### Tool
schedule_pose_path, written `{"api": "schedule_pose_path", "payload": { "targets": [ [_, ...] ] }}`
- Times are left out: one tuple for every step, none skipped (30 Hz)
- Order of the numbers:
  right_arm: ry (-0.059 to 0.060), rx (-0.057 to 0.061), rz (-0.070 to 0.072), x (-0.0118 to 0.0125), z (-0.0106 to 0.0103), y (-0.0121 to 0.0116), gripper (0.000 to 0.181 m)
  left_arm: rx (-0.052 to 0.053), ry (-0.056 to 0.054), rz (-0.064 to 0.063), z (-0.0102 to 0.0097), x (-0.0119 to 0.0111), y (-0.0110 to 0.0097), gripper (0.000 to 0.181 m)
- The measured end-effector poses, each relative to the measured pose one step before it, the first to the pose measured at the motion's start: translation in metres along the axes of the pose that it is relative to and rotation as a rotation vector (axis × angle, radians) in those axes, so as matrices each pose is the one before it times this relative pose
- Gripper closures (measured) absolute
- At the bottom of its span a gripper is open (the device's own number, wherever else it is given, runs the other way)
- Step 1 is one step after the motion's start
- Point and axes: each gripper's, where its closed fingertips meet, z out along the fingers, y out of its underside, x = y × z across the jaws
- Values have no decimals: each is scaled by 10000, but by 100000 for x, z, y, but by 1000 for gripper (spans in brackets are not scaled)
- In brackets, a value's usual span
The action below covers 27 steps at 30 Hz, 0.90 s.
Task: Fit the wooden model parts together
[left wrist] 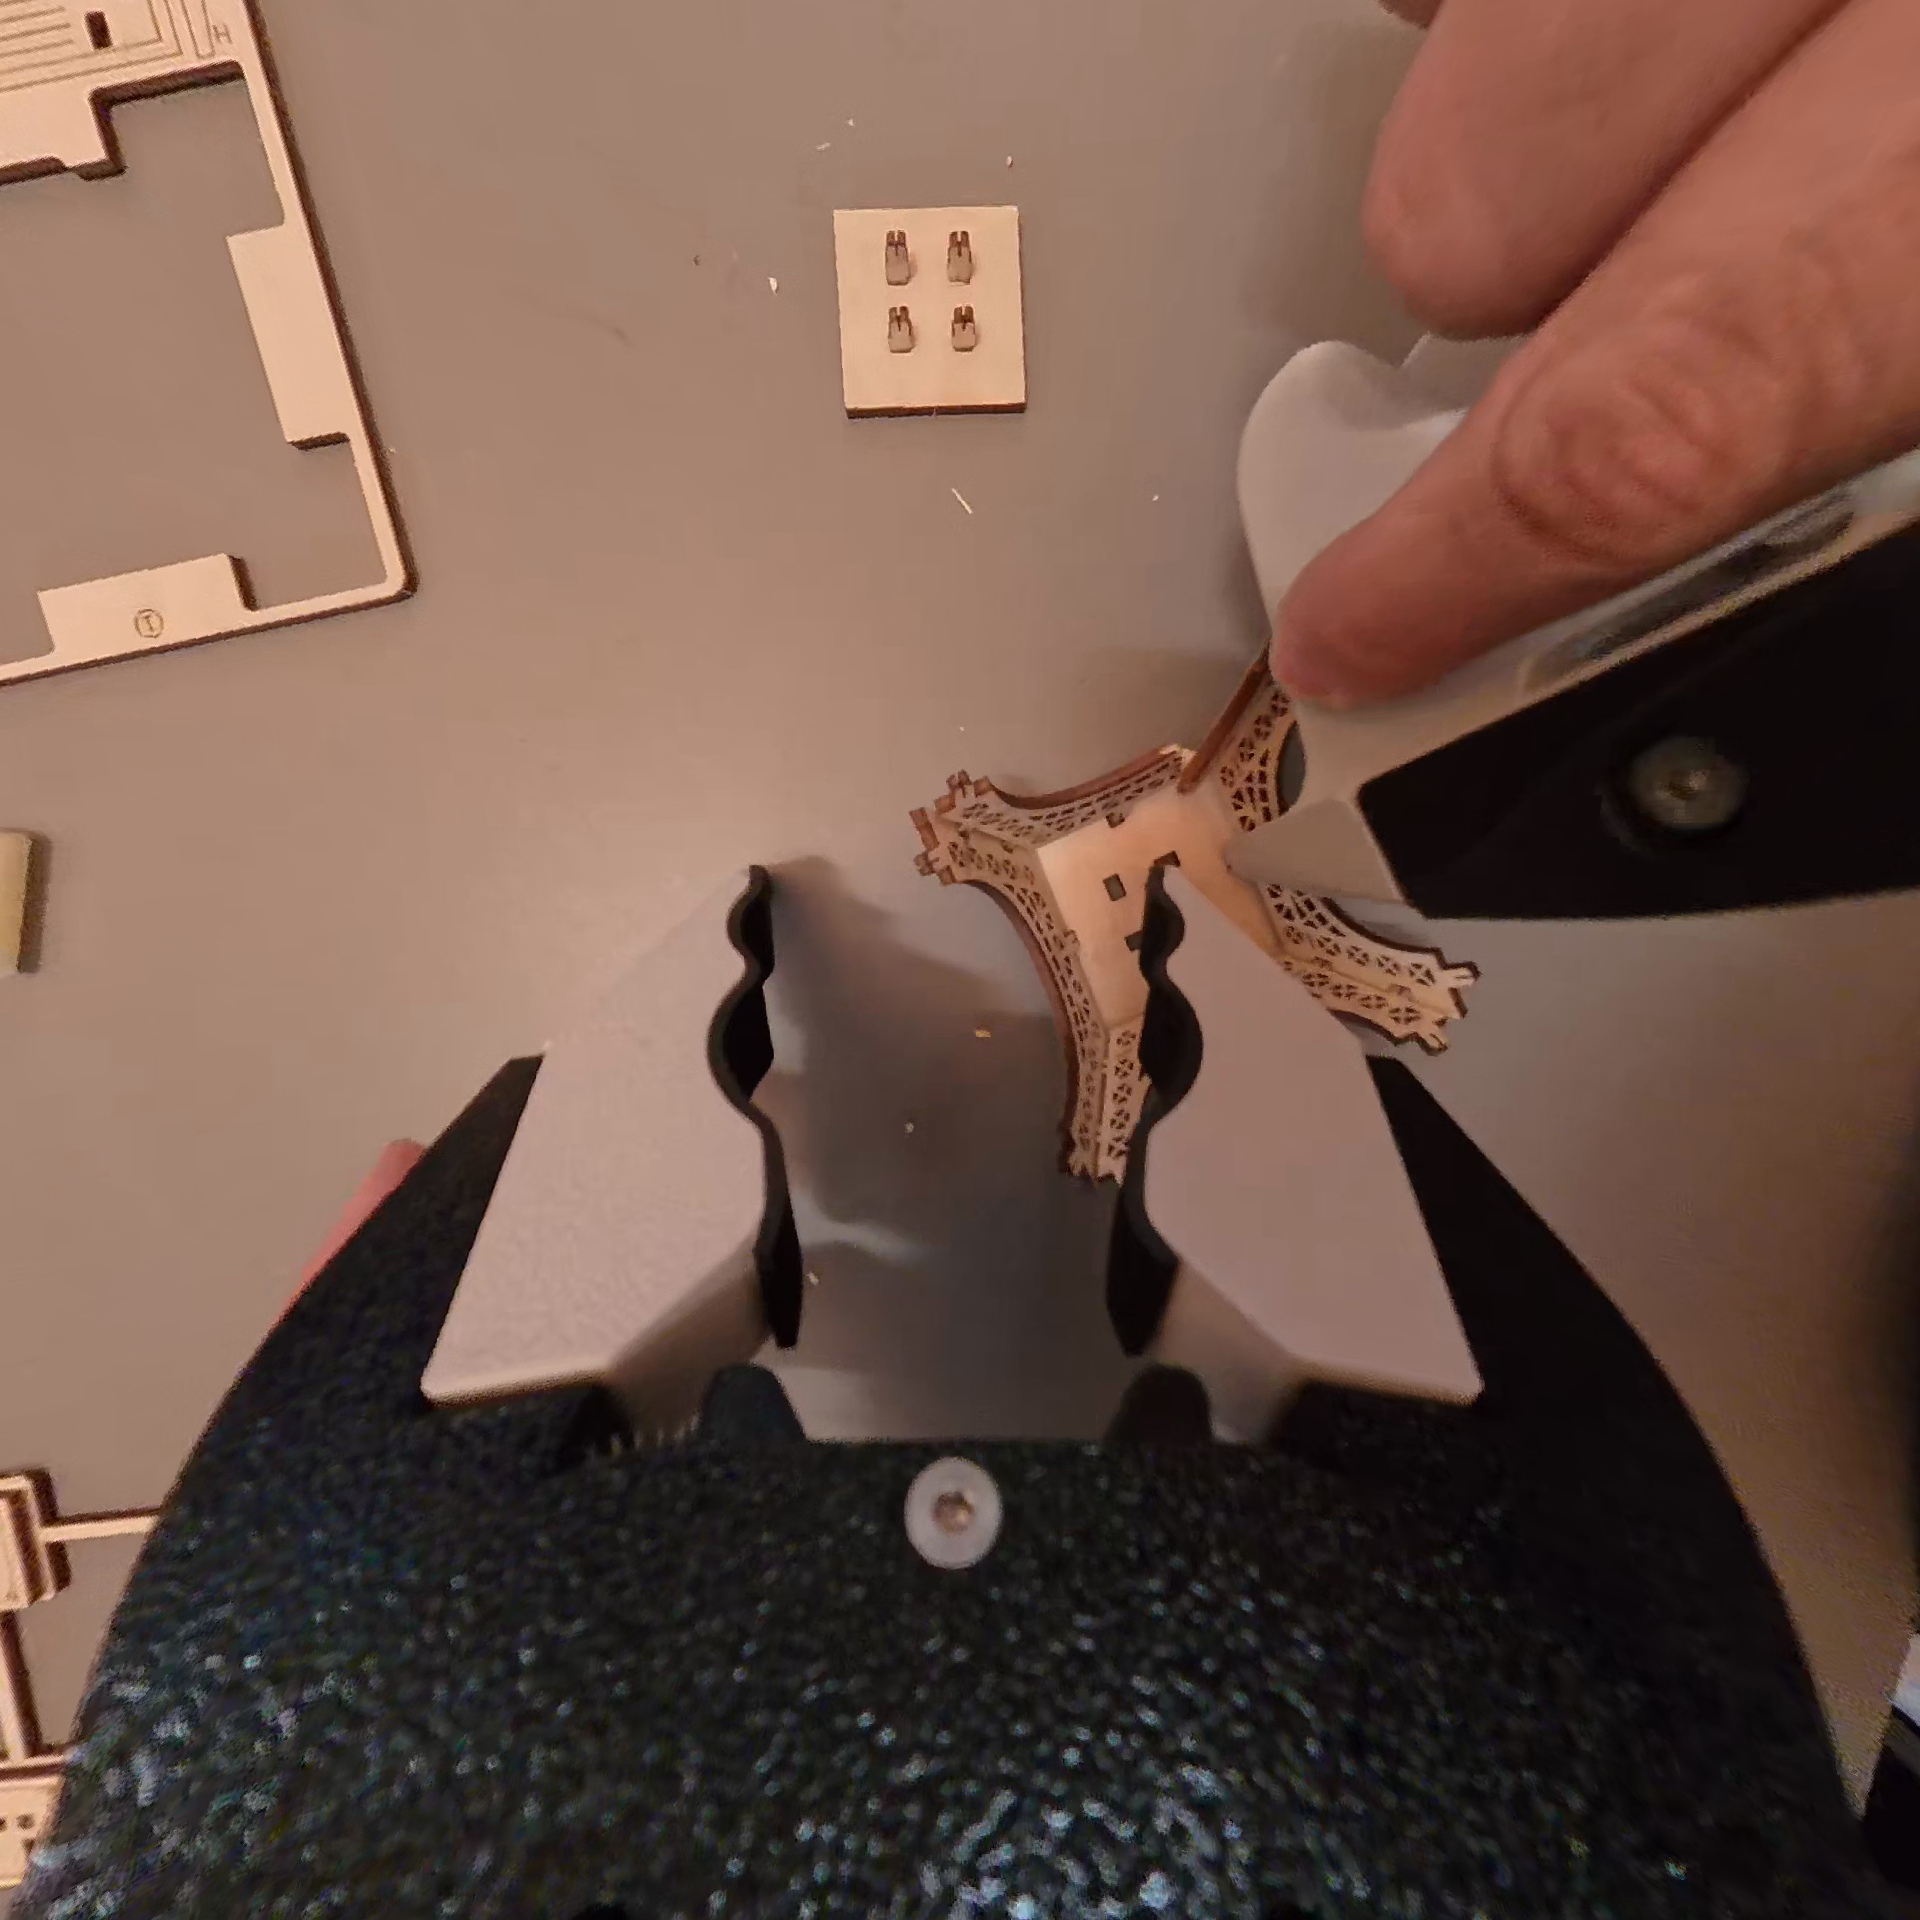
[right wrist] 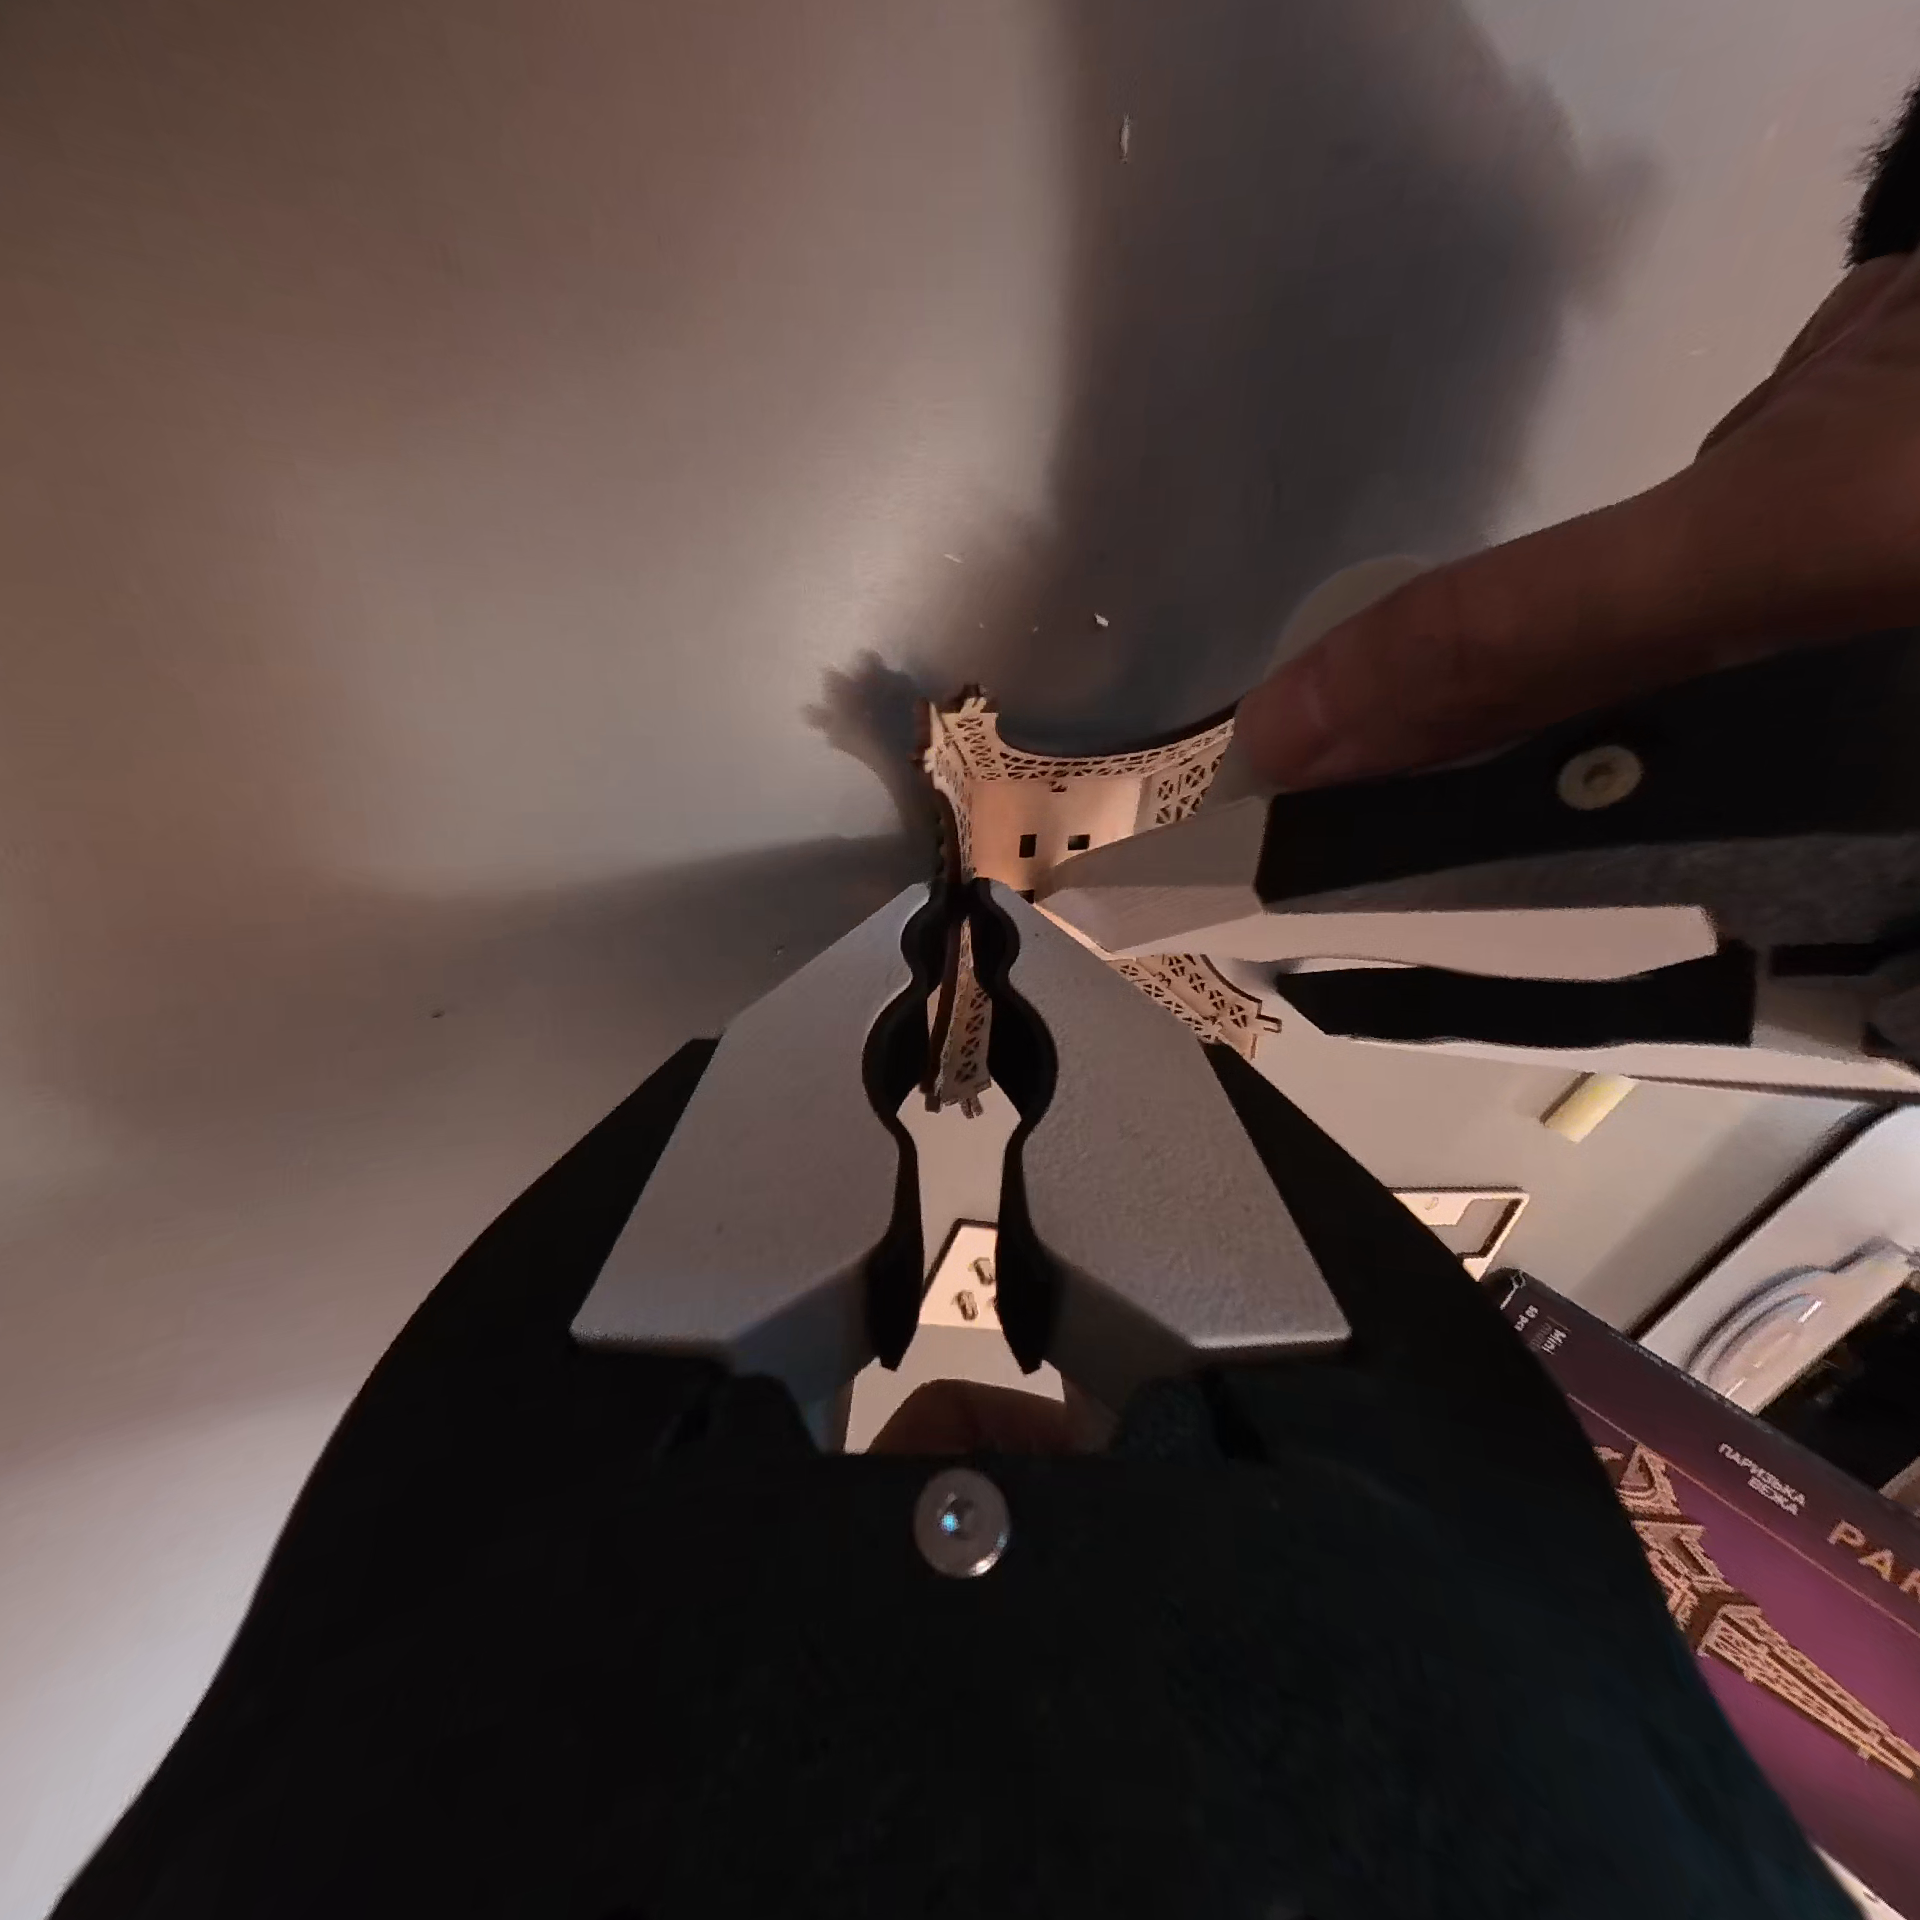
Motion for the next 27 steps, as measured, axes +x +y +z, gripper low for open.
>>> {"api": "schedule_pose_path", "payload": {
  "targets": [
    [-100, -75, 21, -26, -4, 21, 180, -25, 9, 10, 3, 2, -5, 112],
    [-60, -64, -38, -8, 0, 6, 180, -6, 6, 11, 1, -4, -3, 111],
    [-38, -50, 48, -15, -9, 20, 180, 5, 1, -1, -1, -2, 1, 112],
    [-51, -47, 89, -25, -8, 12, 180, -1, -1, -14, -9, -1, -6, 111],
    [-20, -42, 35, -12, -2, 7, 180, 13, 1, 2, -1, 1, 1, 111],
    [-15, -27, 29, -6, -8, 20, 180, 25, 1, 2, -2, -6, 1, 111],
    [-10, -3, 26, -13, -18, 4, 180, 15, 2, 19, -5, 5, -11, 111],
    [25, 58, 81, -9, -6, 7, 180, 29, 7, 20, 0, 0, -2, 111],
    [32, 92, 183, -11, -23, -8, 179, 54, 18, 10, 6, -8, -18, 111],
    [38, 136, 170, -24, -39, -36, 179, 49, 7, 8, 2, 10, -9, 111],
    [62, 117, 113, -24, -45, 3, 178, 16, -1, -3, -13, 0, 0, 111],
    [31, 94, 15, -85, -33, 18, 176, -3, 1, -4, -2, 3, 4, 111],
    [1, 61, -22, -150, -38, 53, 173, -13, 1, 4, 0, 6, 2, 111],
    [43, -63, 11, -28, -35, 204, 172, -16, 1, 24, -3, 2, 9, 111],
    [81, -171, 7, 49, -6, 322, 166, -7, -1, -1, -2, 13, 5, 111],
    [139, -151, 2, 139, -8, 275, 160, 14, -10, -51, -9, 7, 13, 111],
    [-7, -23, -41, -82, -30, 60, 160, 19, -12, -10, -6, 17, 12, 111],
    [-92, 109, -128, -241, -14, -185, 166, 27, 4, 16, -17, 5, 8, 111],
    [208, 144, -152, 193, -1, -263, 175, -12, 20, 37, -5, 15, 12, 111],
    [201, -34, -217, 229, 18, -11, 180, -43, 13, 26, -4, 0, 13, 111],
    [27, -47, -126, -9, -21, 18, 180, -72, 7, 22, -14, -1, 13, 111],
    [-18, -37, -10, -7, -8, 27, 180, -90, 8, 16, 3, -1, 3, 111],
    [-10, -27, -10, -12, -18, 16, 180, -87, 11, 21, 2, 9, 1, 111],
    [44, -26, -82, -11, -9, 22, 180, -83, 15, 23, 5, 4, -8, 111],
    [97, -10, -128, -6, -4, -8, 180, -66, 19, 37, 2, -2, -3, 111],
    [142, 15, -97, 33, 50, -26, 179, -44, 32, 39, 18, -2, -17, 111],
    [80, 9, -97, -51, 35, -21, 180, -37, 22, 60, 5, 3, -11, 111]
  ]
}}
